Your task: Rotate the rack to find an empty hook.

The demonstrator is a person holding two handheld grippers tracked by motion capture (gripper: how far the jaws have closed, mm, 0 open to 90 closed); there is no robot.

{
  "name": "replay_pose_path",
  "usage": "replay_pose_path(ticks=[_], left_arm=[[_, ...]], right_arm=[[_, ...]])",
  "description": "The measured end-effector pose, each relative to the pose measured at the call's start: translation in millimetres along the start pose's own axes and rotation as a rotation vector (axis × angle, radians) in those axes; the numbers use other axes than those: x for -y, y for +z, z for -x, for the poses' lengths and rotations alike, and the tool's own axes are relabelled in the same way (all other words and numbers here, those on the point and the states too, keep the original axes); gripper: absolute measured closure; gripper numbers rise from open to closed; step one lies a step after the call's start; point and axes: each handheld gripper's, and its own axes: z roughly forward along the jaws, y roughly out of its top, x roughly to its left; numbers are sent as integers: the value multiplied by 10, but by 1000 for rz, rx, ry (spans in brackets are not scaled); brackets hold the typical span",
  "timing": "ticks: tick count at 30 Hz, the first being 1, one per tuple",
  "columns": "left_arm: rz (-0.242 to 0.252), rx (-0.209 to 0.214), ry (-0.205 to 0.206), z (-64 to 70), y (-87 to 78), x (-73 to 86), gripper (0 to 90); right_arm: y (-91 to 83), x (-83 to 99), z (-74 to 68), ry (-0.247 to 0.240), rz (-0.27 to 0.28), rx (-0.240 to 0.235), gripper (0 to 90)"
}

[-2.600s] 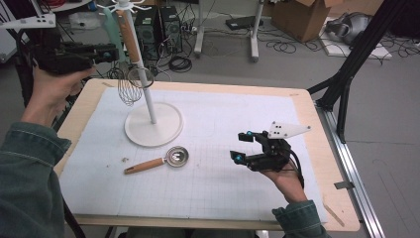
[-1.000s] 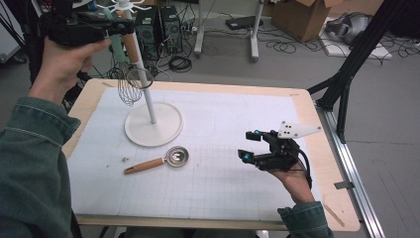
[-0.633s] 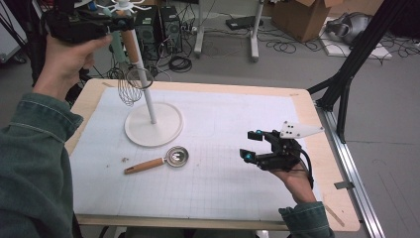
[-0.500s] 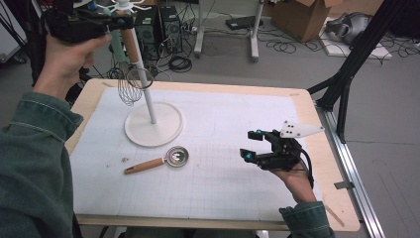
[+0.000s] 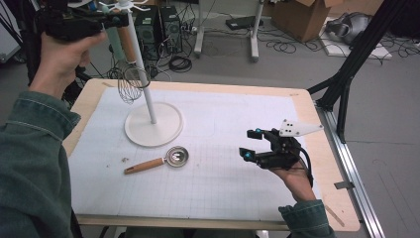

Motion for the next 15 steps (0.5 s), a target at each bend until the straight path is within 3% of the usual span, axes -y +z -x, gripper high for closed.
replay_pose_path(ticks=[15], left_arm=[[-2, -24, -6, -93, -88, 12, 896]], right_arm=[[-2, -10, 10, -4, 1, -2, 267]])
